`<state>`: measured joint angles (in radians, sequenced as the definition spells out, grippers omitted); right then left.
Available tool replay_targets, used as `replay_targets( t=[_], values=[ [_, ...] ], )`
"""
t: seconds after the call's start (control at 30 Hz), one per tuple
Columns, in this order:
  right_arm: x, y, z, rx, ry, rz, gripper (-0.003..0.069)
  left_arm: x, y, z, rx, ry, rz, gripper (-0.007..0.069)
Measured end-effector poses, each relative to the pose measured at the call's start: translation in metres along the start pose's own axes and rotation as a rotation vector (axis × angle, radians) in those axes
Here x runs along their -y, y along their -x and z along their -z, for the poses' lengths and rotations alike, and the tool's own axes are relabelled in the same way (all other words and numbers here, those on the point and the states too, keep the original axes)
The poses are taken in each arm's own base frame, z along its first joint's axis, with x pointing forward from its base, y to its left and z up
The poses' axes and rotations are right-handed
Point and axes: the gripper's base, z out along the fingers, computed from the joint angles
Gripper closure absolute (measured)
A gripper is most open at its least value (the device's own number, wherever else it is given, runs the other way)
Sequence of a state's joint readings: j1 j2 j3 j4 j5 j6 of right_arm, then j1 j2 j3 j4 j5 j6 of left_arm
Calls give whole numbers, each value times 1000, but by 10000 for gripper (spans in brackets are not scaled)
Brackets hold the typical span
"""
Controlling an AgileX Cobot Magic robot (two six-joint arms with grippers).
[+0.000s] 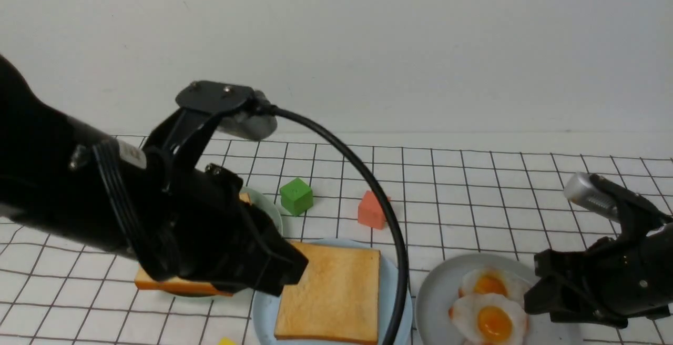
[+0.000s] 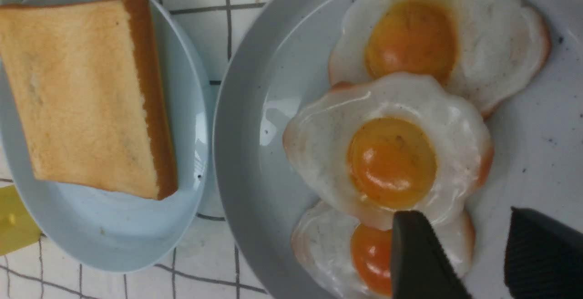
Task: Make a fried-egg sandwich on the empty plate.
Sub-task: Use the right arm to grab a fried egg
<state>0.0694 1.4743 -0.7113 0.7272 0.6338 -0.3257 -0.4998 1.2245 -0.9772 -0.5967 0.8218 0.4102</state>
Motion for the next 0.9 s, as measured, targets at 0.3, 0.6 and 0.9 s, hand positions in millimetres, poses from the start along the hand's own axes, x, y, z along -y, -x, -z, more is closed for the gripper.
replay_targets(
  t=[0.3,0.6,0.9],
  values=[
    [13,2,-27,-52,-34,-52,358,-2,-1,-2,10,11,5,638],
    [19,5,-37,-44,-52,-82,358,-2,-1,-2,10,11,5,638],
    [21,6,-46,-52,-38,-97,403,-2,-1,-2,10,11,5,638]
  ],
)
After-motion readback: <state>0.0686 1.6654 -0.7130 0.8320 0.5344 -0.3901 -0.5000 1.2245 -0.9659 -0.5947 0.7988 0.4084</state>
